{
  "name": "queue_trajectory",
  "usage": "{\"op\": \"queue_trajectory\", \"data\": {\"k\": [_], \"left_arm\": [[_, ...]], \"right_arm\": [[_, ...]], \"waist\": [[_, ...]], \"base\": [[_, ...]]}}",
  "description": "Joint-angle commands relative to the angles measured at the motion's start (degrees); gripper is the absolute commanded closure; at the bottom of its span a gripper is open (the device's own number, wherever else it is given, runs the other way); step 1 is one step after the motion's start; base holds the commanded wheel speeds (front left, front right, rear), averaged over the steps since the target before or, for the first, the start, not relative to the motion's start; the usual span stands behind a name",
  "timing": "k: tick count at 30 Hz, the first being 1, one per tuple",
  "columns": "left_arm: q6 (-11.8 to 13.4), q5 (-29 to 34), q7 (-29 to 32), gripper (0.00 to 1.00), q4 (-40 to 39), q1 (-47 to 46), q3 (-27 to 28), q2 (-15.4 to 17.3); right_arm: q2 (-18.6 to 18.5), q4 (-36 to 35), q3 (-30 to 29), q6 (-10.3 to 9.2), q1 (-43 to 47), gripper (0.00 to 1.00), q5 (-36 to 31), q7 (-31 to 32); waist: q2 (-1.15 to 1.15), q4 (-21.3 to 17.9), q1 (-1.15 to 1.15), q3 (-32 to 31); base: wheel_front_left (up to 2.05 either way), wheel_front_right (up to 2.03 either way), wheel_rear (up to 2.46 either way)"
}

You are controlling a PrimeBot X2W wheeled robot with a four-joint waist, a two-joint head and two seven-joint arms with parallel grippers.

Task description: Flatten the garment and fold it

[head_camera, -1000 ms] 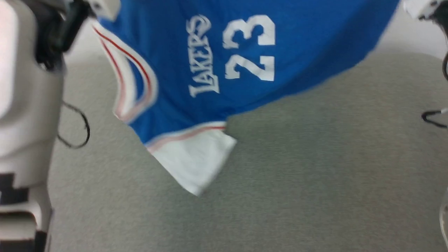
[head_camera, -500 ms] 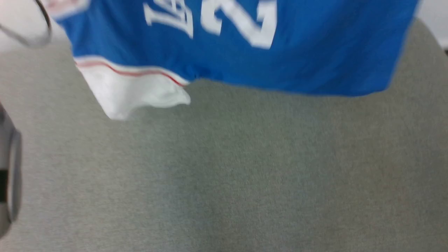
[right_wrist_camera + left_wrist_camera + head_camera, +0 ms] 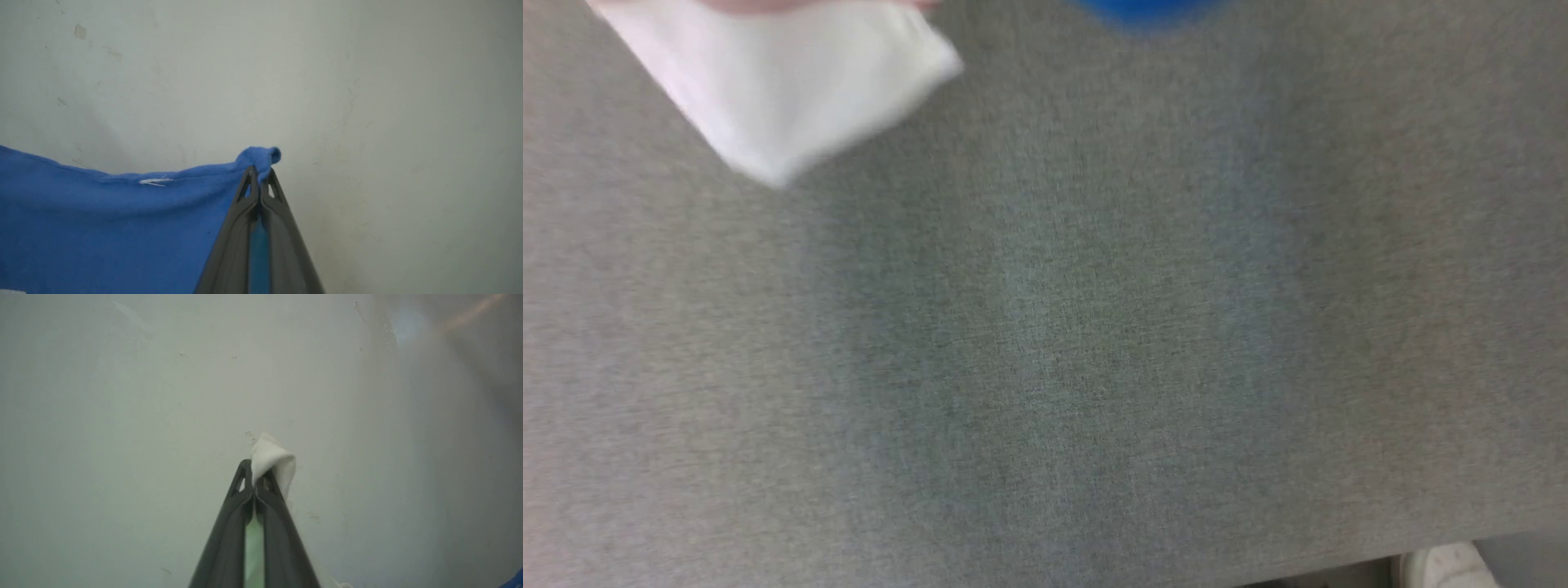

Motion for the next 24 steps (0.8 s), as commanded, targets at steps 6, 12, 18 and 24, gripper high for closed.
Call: {"op": "queue_trajectory", "data": {"k": [6, 12, 18, 24], "left_arm": [[-0.96, 0.07, -3.52, 1.0, 1.83, -4.32, 0.29, 0.22], [-4.3, -1.68, -5.38, 1.0, 0.86, -5.17, -0.75, -0.7], [-7.27, -4.78, -7.8, 1.0, -5.67, 3.06, -3.51, -0.12], [-6.7, -7.53, -7.7, 1.0, -19.64, 21.79, -4.66, 3.63]], "right_arm": [[-2.77, 1.83, 0.9, -0.05, -2.61, 1.0, 0.83, -4.06], [-6.52, 0.27, 3.04, -0.05, -3.55, 1.0, 3.37, -5.94], [-12.04, -5.23, 9.12, -0.05, 0.9, 1.0, 9.25, -7.51], [-18.4, -16.31, 12.06, -0.05, 12.58, 1.0, 18.8, -8.08]], "waist": [[0.0, -1.28, -0.03, 9.48], [0.0, -0.06, -0.03, 14.62], [0.0, 2.35, -0.03, 17.74], [0.0, 4.83, -0.03, 15.45]], "base": [[0.0, 0.0, 0.0], [0.0, 0.0, 0.0], [0.0, 0.0, 0.0], [0.0, 0.0, 0.0]]}}
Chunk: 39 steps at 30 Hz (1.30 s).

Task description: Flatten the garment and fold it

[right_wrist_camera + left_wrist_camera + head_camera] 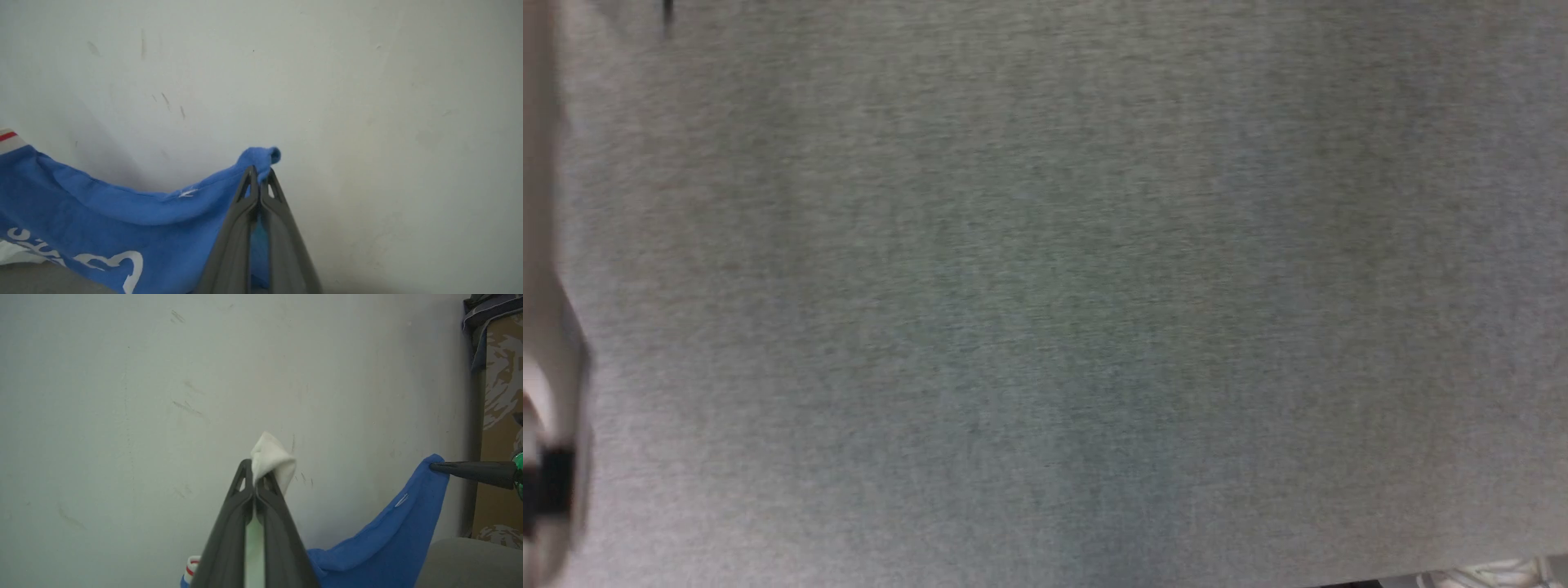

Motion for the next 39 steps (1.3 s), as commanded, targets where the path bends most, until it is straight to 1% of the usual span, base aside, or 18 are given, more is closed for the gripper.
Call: {"op": "queue_trajectory", "data": {"k": [1, 3, 4, 7, 10, 13, 16, 19, 23, 26, 30, 34, 37, 39], "left_arm": [[1.47, -1.01, 0.29, 1.0, -4.95, 7.21, 0.4, 1.63], [2.98, -0.89, 1.22, 1.0, -11.13, 15.33, 0.21, 4.0], [4.24, -0.81, 1.5, 1.0, -14.23, 19.36, 0.44, 5.01], [7.81, -0.13, 1.73, 1.0, -22.8, 31.92, 0.93, 8.15], [10.92, 1.74, 1.32, 1.0, -28.84, 43.69, 0.46, 11.04], [14.11, 0.67, -0.09, 1.0, -31.77, 54.71, 0.35, 11.19], [15.88, -0.65, -0.86, 1.0, -31.65, 64.44, -0.68, 11.51], [16.61, -3.18, -0.87, 1.0, -29.52, 72.67, -2.18, 11.2], [15.94, -8.1, 0.47, 1.0, -26.67, 81.24, -4.79, 10.05], [15.46, -10.83, 1.6, 1.0, -25.61, 84.75, -5.9, 9.5], [14.55, -16.55, 5.93, 1.0, -23.98, 90.84, -8.1, 9.12], [14.68, -22.21, 11.49, 1.0, -23.67, 96.11, -9.15, 10.16], [15.53, -25.92, 16.07, 1.0, -23.93, 100.03, -9.56, 12.0], [16.1, -28.22, 18.06, 1.0, -24.72, 102.47, -9.52, 12.82]], "right_arm": [[-1.88, -4.12, -0.03, -0.06, 5.84, 1.0, 3.0, -0.16], [-3.5, -9.35, -0.86, -0.06, 13.08, 1.0, 5.38, -0.17], [-4.0, -11.91, -1.68, -0.06, 17.0, 1.0, 6.28, -0.2], [-3.67, -17.99, -4.72, -0.06, 29.38, 1.0, 7.95, -0.52], [-2.21, -22.29, -8.3, -0.06, 40.57, 1.0, 8.04, -1.16], [0.46, -25.09, -10.69, -0.06, 50.38, 1.0, 7.68, -1.66], [3.69, -26.17, -12.29, -0.06, 59.31, 1.0, 7.78, -1.77], [6.18, -26.45, -13.18, -0.06, 66.78, 1.0, 7.3, -1.81], [8.22, -25.62, -13.37, -0.06, 74.49, 1.0, 6.7, -1.4], [8.57, -25.02, -13.17, -0.06, 78.0, 1.0, 6.71, -0.23], [8.56, -23.55, -12.78, -0.06, 84.5, 1.0, 6.81, 2.67], [8.16, -22.59, -12.82, -0.06, 89.32, 1.0, 7.32, 5.12], [7.65, -22.04, -13.14, -0.06, 92.61, 1.0, 7.11, 7.29], [7.47, -21.96, -13.55, -0.06, 95.09, 1.0, 6.68, 8.98]], "waist": [[0.0, 2.26, -0.01, -2.28], [0.0, 2.58, -0.01, -3.81], [0.0, 2.72, -0.01, -4.57], [0.0, 2.66, -0.01, -7.4], [0.0, 3.02, -0.01, -10.22], [0.0, 3.11, -0.01, -13.02], [0.0, 3.46, -0.01, -15.94], [0.0, 3.63, -0.01, -19.14], [0.0, 3.67, -0.01, -23.77], [0.0, 3.78, -0.01, -25.7], [0.0, 4.49, -0.01, -29.69], [0.0, 4.96, -0.01, -33.08], [0.0, 5.25, -0.01, -35.5], [0.0, 5.58, -0.01, -36.96]], "base": [[0.0, 0.0, 0.0], [0.0, 0.0, 0.0], [0.0, 0.0, 0.0], [0.0, 0.0, 0.0], [0.0, 0.0, 0.0], [0.0, 0.0, 0.0], [0.0, 0.0, 0.0], [0.0, 0.0, 0.0], [0.0, 0.0, 0.0], [0.0, 0.0, 0.0], [0.0, 0.0, 0.0], [0.0, 0.0, 0.0], [0.0, 0.0, 0.0], [0.0, 0.0, 0.0]]}}
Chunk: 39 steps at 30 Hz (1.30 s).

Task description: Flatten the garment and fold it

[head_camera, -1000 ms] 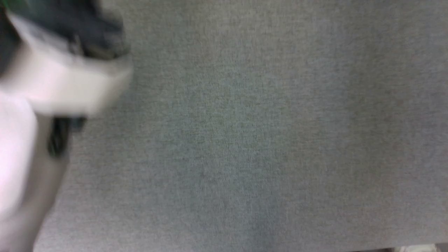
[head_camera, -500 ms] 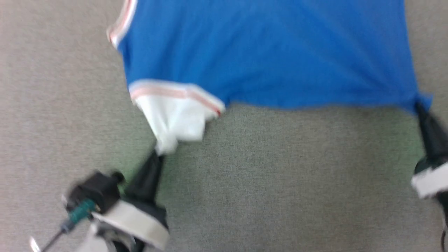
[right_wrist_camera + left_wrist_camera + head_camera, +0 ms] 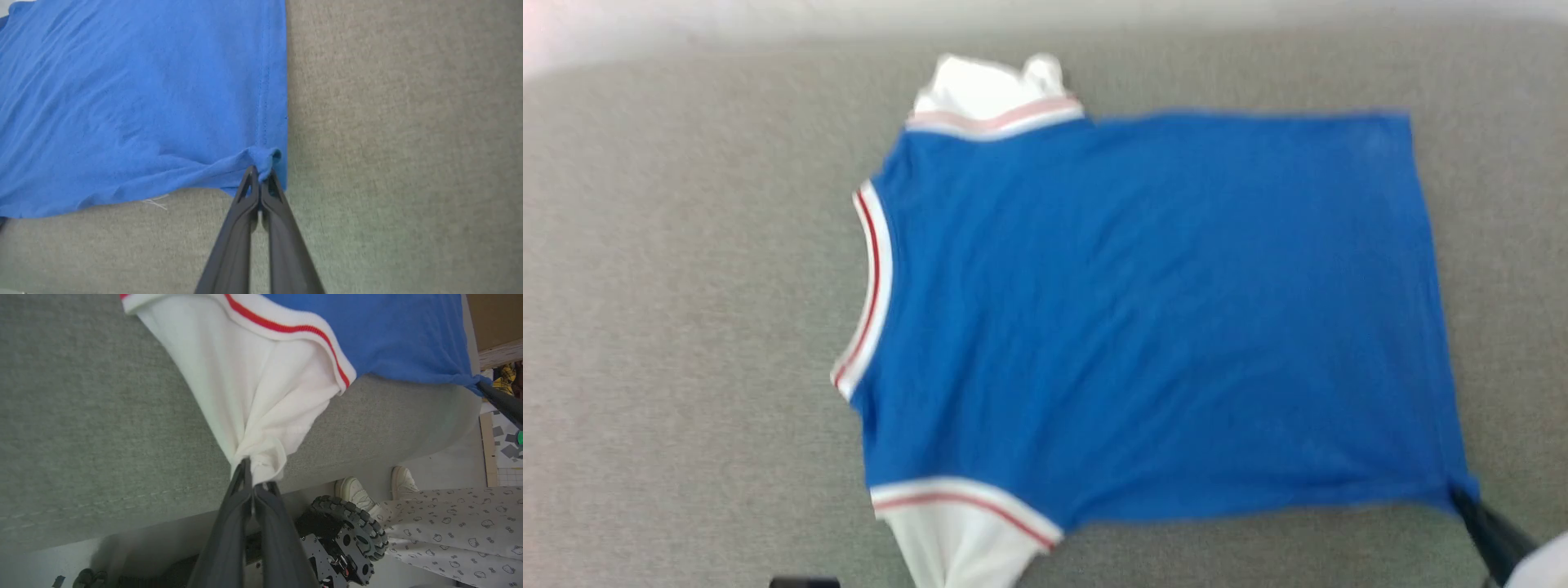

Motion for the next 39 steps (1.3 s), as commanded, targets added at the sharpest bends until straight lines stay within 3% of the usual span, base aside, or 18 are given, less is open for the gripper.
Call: {"op": "queue_trajectory", "data": {"k": [1, 7, 12, 18, 23, 32, 39], "left_arm": [[0.63, -1.24, 0.92, 1.0, -0.71, 1.85, -0.06, 0.73], [1.99, -4.98, 1.29, 1.0, -5.0, 7.88, 1.09, 1.94], [3.25, -2.46, -2.95, 1.0, -9.21, 8.67, 4.49, 3.9], [3.2, 4.79, -7.43, 1.0, -14.71, 0.84, 8.35, 6.22], [2.44, 9.46, -6.96, 1.0, -15.61, -9.96, 9.25, 6.54], [-2.06, 10.93, -5.0, 1.0, -5.37, -27.66, 8.15, 3.54], [-4.33, 12.19, -7.82, 1.0, 6.58, -33.86, 6.07, -0.54]], "right_arm": [[0.05, 0.19, -0.55, -0.05, 1.95, 1.0, -0.21, 1.11], [1.93, -1.77, -2.97, -0.05, 8.49, 1.0, 0.84, 6.19], [2.86, -6.0, -6.99, -0.05, 9.67, 1.0, 0.36, 6.28], [1.77, -11.87, -8.28, -0.05, 4.26, 1.0, -1.67, 5.1], [-0.94, -14.06, -6.58, -0.05, -4.75, 1.0, -2.08, 4.88], [-5.75, -7.35, -3.56, -0.05, -17.28, 1.0, -2.81, 4.77], [-6.87, 0.44, 0.27, -0.05, -21.71, 1.0, -2.48, 3.49]], "waist": [[0.0, 1.23, 0.01, -4.62], [0.0, 2.11, 0.01, -7.03], [0.0, 2.05, 0.01, -7.91], [0.0, 0.76, 0.01, -6.34], [0.0, -0.79, 0.01, -1.44], [0.0, -1.31, 0.01, 6.67], [0.0, -1.25, 0.01, 10.45]], "base": [[0.0, 0.0, 0.0], [0.0, 0.0, 0.0], [0.0, 0.0, 0.0], [0.0, 0.0, 0.0], [0.0, 0.0, 0.0], [0.0, 0.0, 0.0], [0.0, 0.0, 0.0]]}}
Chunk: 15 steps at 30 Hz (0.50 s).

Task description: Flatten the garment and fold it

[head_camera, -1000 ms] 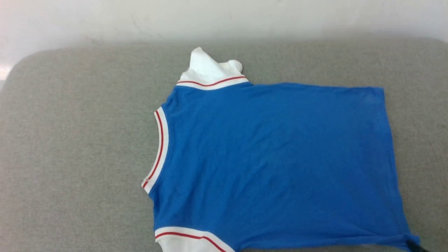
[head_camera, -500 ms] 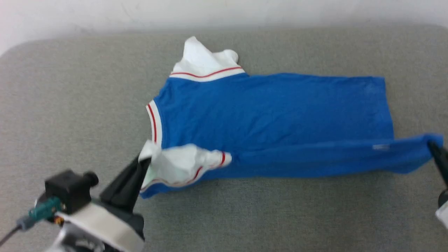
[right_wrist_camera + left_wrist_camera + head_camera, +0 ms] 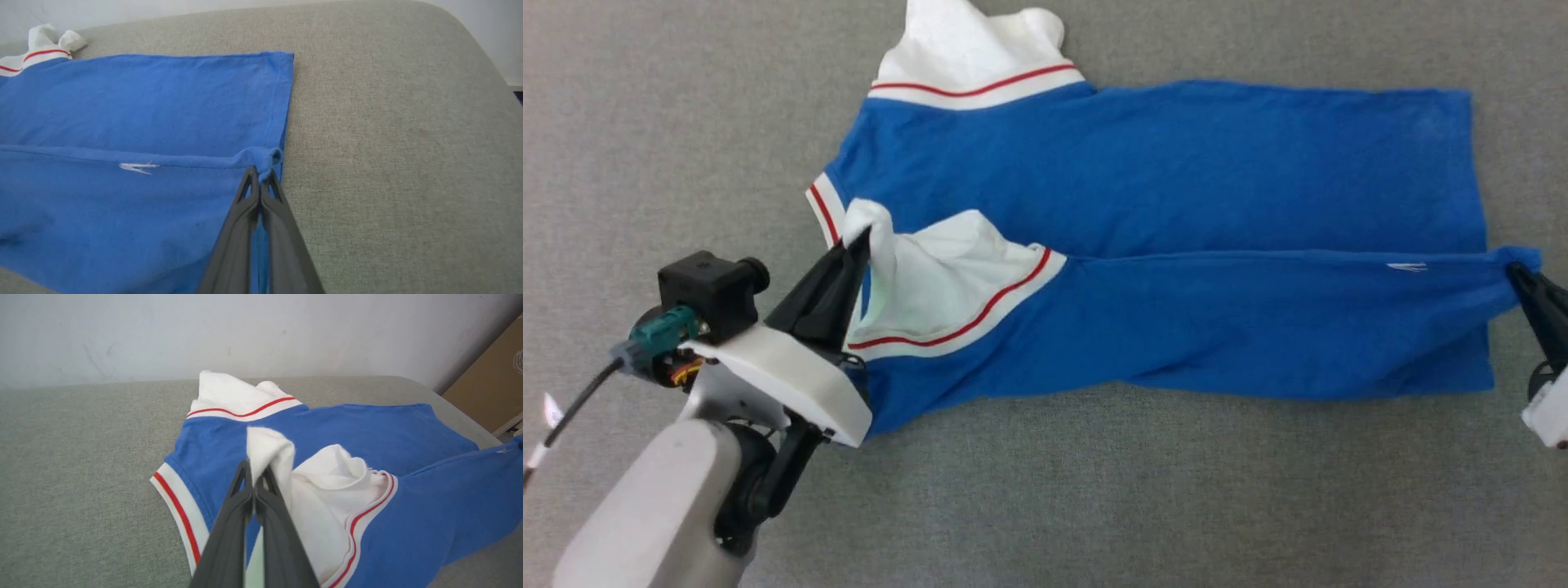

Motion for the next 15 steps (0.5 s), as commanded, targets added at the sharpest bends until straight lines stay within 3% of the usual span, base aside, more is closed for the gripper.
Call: {"op": "queue_trajectory", "data": {"k": [1, 10, 11, 12, 13, 14, 15], "left_arm": [[-0.56, 0.79, -1.41, 1.0, 2.46, -1.18, -0.58, -1.19], [0.1, 2.03, -3.89, 0.99, 11.59, -2.86, -3.04, -5.84], [0.29, 2.18, -4.03, 0.89, 12.3, -3.07, -3.15, -6.13], [0.34, 2.27, -4.12, 0.83, 12.85, -3.28, -3.31, -6.41], [0.45, 2.17, -4.47, 0.78, 13.28, -3.48, -3.23, -6.8], [0.74, 2.04, -4.97, 0.73, 13.66, -3.63, -2.97, -7.2], [0.89, 2.11, -5.32, 0.63, 13.99, -3.7, -2.91, -7.37]], "right_arm": [[-0.29, 1.84, 1.25, -0.06, -1.67, 1.0, 0.11, -0.78], [-0.86, 9.47, 5.88, -0.06, -5.08, 1.0, 2.04, -3.53], [-1.0, 10.03, 6.15, -0.06, -5.4, 0.8, 2.2, -3.86], [-1.14, 10.54, 6.4, -0.06, -5.64, 0.55, 2.33, -4.12], [-1.21, 10.88, 6.67, -0.06, -5.87, 0.16, 2.57, -4.42], [-1.17, 11.09, 6.71, -0.06, -6.11, 0.0, 2.95, -4.97], [-1.24, 11.31, 6.81, -0.06, -6.2, 0.0, 3.16, -5.31]], "waist": [[0.0, -0.39, -0.02, 3.06], [0.0, 0.05, -0.02, 6.62], [0.0, 0.12, -0.02, 6.74], [0.0, 0.21, -0.02, 6.79], [0.0, 0.3, -0.02, 6.76], [0.0, 0.41, -0.02, 6.59], [0.0, 0.49, -0.02, 6.25]], "base": [[0.0, 0.0, 0.0], [0.0, 0.0, 0.0], [0.0, 0.0, 0.0], [0.0, 0.0, 0.0], [0.0, 0.0, 0.0], [0.0, 0.0, 0.0], [0.0, 0.0, 0.0]]}}
